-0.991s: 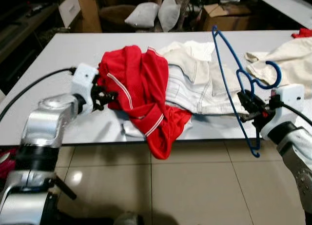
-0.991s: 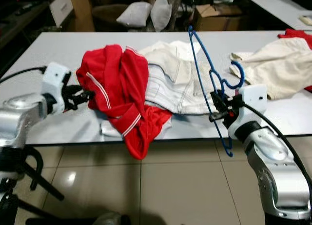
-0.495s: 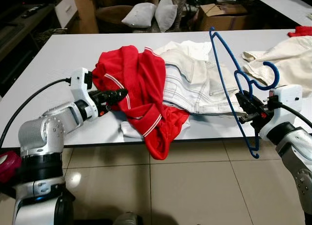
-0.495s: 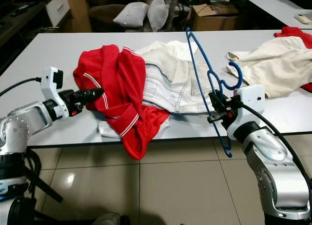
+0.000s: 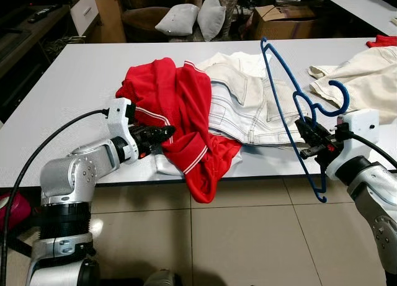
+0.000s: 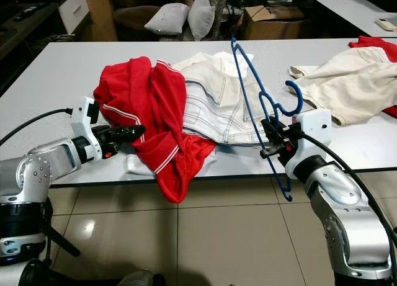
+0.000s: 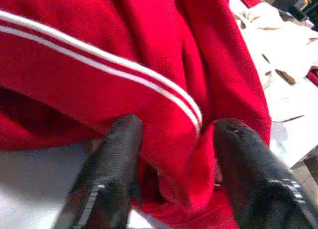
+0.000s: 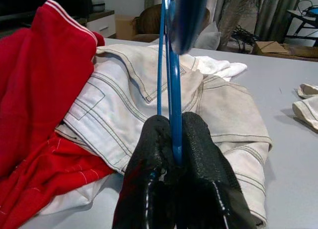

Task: Hang hanger

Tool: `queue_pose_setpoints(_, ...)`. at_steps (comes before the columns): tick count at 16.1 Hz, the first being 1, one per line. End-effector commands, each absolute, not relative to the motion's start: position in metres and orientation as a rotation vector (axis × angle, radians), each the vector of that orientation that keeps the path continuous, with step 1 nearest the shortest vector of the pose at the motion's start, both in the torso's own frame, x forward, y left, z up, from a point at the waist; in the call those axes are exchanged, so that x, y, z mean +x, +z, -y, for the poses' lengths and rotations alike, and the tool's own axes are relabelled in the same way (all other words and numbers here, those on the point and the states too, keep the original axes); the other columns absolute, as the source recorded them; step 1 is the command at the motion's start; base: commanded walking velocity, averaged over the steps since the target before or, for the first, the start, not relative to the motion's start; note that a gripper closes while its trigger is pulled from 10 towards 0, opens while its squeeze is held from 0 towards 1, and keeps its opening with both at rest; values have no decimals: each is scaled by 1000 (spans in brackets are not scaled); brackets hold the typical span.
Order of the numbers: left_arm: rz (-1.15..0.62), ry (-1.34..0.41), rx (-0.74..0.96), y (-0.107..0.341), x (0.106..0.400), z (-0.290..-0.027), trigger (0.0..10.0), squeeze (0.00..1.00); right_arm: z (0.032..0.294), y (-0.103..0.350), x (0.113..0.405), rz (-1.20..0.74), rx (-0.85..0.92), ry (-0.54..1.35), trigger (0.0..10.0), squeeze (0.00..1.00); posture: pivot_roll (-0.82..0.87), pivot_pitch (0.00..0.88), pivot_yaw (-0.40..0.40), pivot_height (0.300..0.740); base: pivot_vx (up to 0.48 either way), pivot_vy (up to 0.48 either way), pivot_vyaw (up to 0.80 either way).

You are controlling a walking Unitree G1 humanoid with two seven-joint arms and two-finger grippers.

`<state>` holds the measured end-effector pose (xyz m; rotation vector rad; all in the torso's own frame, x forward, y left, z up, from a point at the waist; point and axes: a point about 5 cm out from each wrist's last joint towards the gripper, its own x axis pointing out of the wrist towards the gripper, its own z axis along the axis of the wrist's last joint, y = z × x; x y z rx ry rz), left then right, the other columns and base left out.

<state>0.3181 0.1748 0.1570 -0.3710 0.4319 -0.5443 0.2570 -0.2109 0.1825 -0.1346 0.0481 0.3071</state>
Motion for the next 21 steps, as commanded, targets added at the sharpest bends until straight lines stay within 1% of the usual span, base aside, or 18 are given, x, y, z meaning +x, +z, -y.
queue_pose_setpoints(1,-394,-539,-390,164,322,-174,0,0,208,187,254,-35,-139,317,10000,0,-15,0,48,740,0,0,0)
queue_pose_setpoints(5,-388,-508,-405,163,324,-174,0,0,207,186,254,-36,-139,320,10000,0,-15,0,51,740,0,0,0)
queue_pose_setpoints(9,-412,-506,-350,158,321,-173,0,0,206,185,253,-41,-139,321,10000,0,-15,0,55,740,0,0,0)
queue_pose_setpoints(11,-356,-471,-327,165,323,-181,0,0,207,184,252,-43,-142,321,10000,0,-13,0,54,740,0,0,0)
queue_pose_setpoints(13,-230,-444,-487,187,326,-199,0,0,206,184,253,-43,-142,324,10000,0,-8,0,48,740,0,0,0)
queue_pose_setpoints(15,-194,-433,-523,194,329,-206,0,0,205,183,254,-43,-140,330,10000,0,-8,0,48,740,0,0,0)
queue_pose_setpoints(16,-173,-422,-520,200,336,-209,0,0,203,183,256,-41,-138,336,10000,0,7,0,30,740,0,0,0)
queue_pose_setpoints(17,-159,-410,-505,204,342,-210,0,0,202,183,257,-38,-138,340,10000,0,7,0,30,740,0,0,0)
queue_pose_setpoints(18,-120,-377,-408,219,362,-218,0,0,201,185,261,-31,-141,347,10000,0,7,0,16,740,0,0,0)
queue_pose_setpoints(19,-86,-346,-347,232,372,-224,0,0,201,186,263,-26,-142,349,10000,0,7,0,15,740,0,0,0)
queue_pose_setpoints(20,49,-260,-303,282,392,-241,0,0,202,190,265,-13,-152,348,10000,0,3,0,22,740,0,0,0)
queue_pose_setpoints(21,151,-241,-314,319,397,-246,0,0,205,192,266,-4,-158,340,10000,0,-1,0,33,740,0,0,0)
